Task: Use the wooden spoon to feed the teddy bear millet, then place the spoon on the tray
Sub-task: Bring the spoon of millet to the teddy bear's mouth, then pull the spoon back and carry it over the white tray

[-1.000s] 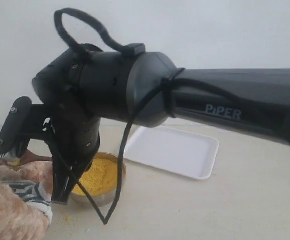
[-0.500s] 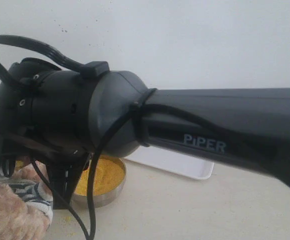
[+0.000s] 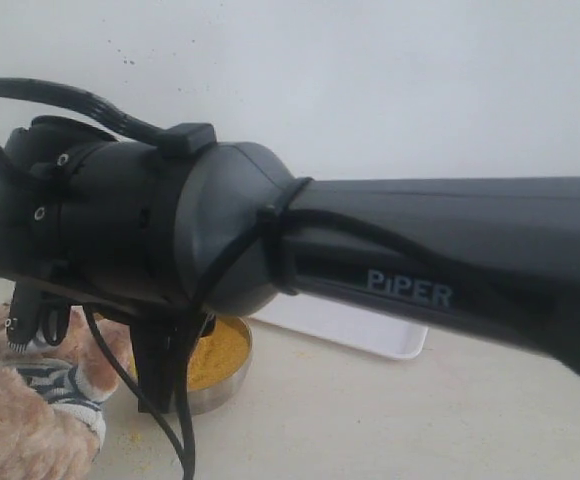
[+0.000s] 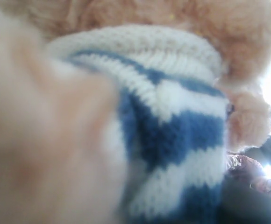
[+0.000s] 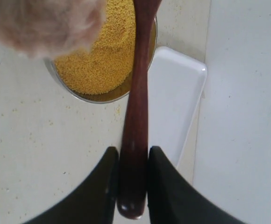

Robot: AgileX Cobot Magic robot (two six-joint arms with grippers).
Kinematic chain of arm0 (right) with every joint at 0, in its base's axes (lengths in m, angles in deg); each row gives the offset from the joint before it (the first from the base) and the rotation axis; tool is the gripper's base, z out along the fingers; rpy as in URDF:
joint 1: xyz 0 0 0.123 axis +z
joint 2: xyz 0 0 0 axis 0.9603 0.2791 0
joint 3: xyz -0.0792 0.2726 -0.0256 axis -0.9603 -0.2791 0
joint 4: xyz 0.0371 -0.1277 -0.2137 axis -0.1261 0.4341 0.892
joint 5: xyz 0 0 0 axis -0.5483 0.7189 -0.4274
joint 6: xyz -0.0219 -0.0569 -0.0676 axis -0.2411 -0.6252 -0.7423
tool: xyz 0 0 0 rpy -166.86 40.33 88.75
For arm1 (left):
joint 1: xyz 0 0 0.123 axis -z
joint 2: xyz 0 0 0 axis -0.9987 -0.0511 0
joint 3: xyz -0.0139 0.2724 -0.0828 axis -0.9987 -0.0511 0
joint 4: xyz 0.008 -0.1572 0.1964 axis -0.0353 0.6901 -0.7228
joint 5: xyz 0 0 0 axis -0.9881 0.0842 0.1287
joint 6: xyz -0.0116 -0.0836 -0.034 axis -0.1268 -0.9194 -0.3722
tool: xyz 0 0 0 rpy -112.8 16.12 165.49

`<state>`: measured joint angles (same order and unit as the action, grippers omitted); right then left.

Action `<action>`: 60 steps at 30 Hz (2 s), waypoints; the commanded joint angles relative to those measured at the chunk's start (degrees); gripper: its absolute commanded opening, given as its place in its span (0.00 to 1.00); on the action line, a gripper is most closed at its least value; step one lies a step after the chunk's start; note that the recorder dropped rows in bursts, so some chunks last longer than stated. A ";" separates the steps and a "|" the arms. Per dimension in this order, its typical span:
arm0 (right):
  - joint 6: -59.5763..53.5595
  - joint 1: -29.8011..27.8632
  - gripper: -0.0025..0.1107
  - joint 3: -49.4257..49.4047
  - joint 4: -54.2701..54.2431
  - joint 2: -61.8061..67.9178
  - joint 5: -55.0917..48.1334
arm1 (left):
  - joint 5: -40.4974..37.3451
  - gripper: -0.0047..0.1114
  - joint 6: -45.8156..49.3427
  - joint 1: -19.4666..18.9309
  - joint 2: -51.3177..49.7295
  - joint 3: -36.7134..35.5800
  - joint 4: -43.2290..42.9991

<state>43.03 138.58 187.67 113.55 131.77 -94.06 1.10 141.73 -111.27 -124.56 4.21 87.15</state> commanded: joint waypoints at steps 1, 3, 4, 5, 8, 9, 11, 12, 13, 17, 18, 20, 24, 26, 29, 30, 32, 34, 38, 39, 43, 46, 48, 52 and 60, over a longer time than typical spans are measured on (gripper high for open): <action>-0.73 0.30 0.02 0.09 1.49 -1.08 -0.17 | -1.88 0.08 0.45 0.11 0.54 -0.19 0.57; 1.11 0.30 0.02 0.09 1.23 -1.36 -0.53 | -2.20 0.08 0.45 0.11 0.54 -0.19 0.57; 1.23 -0.02 0.02 0.09 1.23 -1.36 -0.53 | -2.23 0.08 0.45 0.11 0.54 -0.19 0.69; 1.10 -0.17 0.02 0.09 1.23 -1.44 -0.79 | -2.23 0.08 0.45 0.11 0.54 -0.19 0.81; 2.07 -0.17 0.02 0.09 1.23 -1.76 -1.33 | -2.23 0.08 0.45 0.11 0.54 -0.19 0.81; 2.46 -0.29 0.02 0.09 1.07 -1.76 -1.33 | -2.23 0.08 0.45 0.11 0.54 -0.19 0.81; 1.66 -0.42 0.02 0.09 0.84 -1.76 -1.33 | -2.23 0.08 0.45 0.11 0.54 -0.19 0.81; 1.63 -0.29 0.02 0.09 0.84 -1.76 -1.33 | -2.23 0.08 0.45 0.11 0.54 -0.19 0.81; 2.11 -0.29 0.02 0.09 0.68 -1.89 -1.33 | -2.23 0.08 0.45 0.11 0.54 -0.19 0.70; 4.19 -1.31 0.02 0.09 -1.44 -2.15 -1.02 | -2.23 0.08 0.45 0.11 0.54 -0.19 0.70; 5.09 -1.63 0.02 0.09 -3.06 -2.37 -1.33 | -2.23 0.08 0.45 0.11 0.54 -0.19 0.70; 5.10 -2.49 0.02 0.09 -6.75 -2.94 -0.30 | -2.23 0.08 0.45 0.11 0.54 -0.19 0.80; 5.10 -4.81 0.02 0.09 -11.02 -4.20 0.39 | -2.23 0.08 0.45 0.11 0.54 -0.19 0.80; 5.10 -6.25 0.02 0.09 -13.52 -4.79 0.39 | -2.23 0.08 0.45 0.11 0.54 -0.19 0.80; 4.85 -10.82 0.02 0.09 -20.32 -6.23 0.39 | -2.23 0.08 0.45 0.11 0.54 -0.19 0.80; 4.84 -11.67 0.02 0.09 -21.44 -6.49 0.39 | -2.23 0.08 0.45 0.11 0.54 -0.19 0.80; 4.24 -14.16 0.02 0.09 -24.06 -7.51 0.27 | -2.23 0.08 0.45 0.11 0.54 -0.19 0.80; 3.93 -16.45 0.02 0.09 -25.74 -8.67 -0.23 | -2.23 0.08 0.45 0.11 0.54 -0.19 0.80; -0.47 -19.69 0.02 0.09 -30.25 -9.85 -1.33 | -2.23 0.08 0.45 0.11 0.54 -0.19 0.80; -1.74 -20.68 0.02 0.09 -30.61 -9.54 -1.33 | -2.23 0.08 0.45 0.11 0.54 -0.19 0.68; -1.88 -24.80 0.02 -0.63 -30.66 -9.59 -1.33 | -2.23 0.08 0.45 0.11 0.54 -0.19 1.51; -1.77 -27.00 0.02 -0.63 -32.53 -9.59 -1.33 | -2.23 0.08 0.45 0.11 0.54 -0.19 1.51; -1.77 -28.25 0.02 -0.73 -34.19 -9.59 -1.33 | -2.23 0.08 1.08 0.11 0.54 -0.19 1.28; -1.93 -30.82 0.02 -0.85 -34.77 -9.59 -1.33 | -2.23 0.08 1.08 0.11 0.54 -0.19 1.28; -0.22 -36.20 0.02 -0.85 -38.11 -9.59 -1.33 | -2.23 0.08 1.08 0.11 0.54 -0.19 1.28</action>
<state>42.44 104.06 187.05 77.41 122.64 -95.50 1.10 142.20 -111.27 -124.56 4.21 87.84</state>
